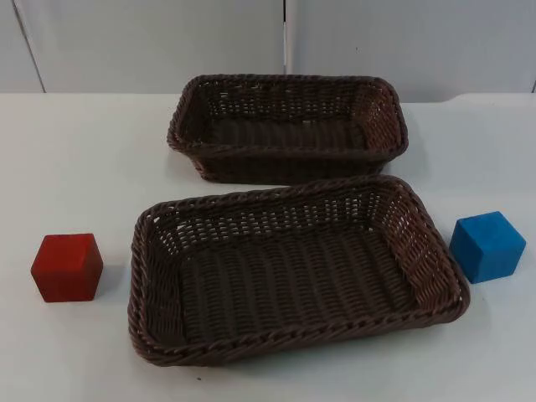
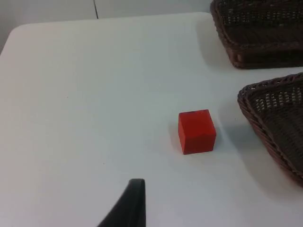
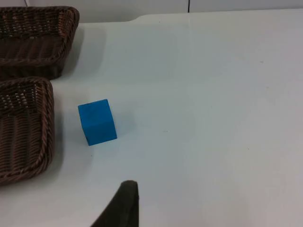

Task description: Pick up one cube with the left hand and place it into the upper basket. Pick up one cube with the right hand and place it into the lower basket.

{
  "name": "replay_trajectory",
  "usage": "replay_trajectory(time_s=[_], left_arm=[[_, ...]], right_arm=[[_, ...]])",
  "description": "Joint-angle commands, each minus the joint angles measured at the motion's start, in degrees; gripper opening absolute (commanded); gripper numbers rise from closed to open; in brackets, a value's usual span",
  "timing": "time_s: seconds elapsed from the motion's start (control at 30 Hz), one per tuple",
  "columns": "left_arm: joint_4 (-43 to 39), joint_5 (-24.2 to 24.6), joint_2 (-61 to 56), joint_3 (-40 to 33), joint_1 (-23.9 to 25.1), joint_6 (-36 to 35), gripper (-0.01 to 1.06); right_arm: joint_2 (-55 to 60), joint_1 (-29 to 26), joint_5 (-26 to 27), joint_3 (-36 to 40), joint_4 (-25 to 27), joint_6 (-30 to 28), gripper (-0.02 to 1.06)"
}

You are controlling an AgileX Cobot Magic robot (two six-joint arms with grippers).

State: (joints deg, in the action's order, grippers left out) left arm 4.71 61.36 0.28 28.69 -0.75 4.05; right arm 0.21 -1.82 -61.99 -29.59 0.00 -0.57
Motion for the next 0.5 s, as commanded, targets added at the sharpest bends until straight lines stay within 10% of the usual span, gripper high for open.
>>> replay_trajectory(time_s=[0.0,0.47], left_arm=[[0.59,0.19,-0.28,0.87,0.15,-0.08,1.05],[1.86,-1.64,4.33,6.51,0.15,-0.23,1.05]], right_arm=[[-0.21,-0.33,0.14,0.12,0.0,-0.07,1.05],[-0.21,-0.33,0.14,0.12,0.0,-0.07,1.05]])
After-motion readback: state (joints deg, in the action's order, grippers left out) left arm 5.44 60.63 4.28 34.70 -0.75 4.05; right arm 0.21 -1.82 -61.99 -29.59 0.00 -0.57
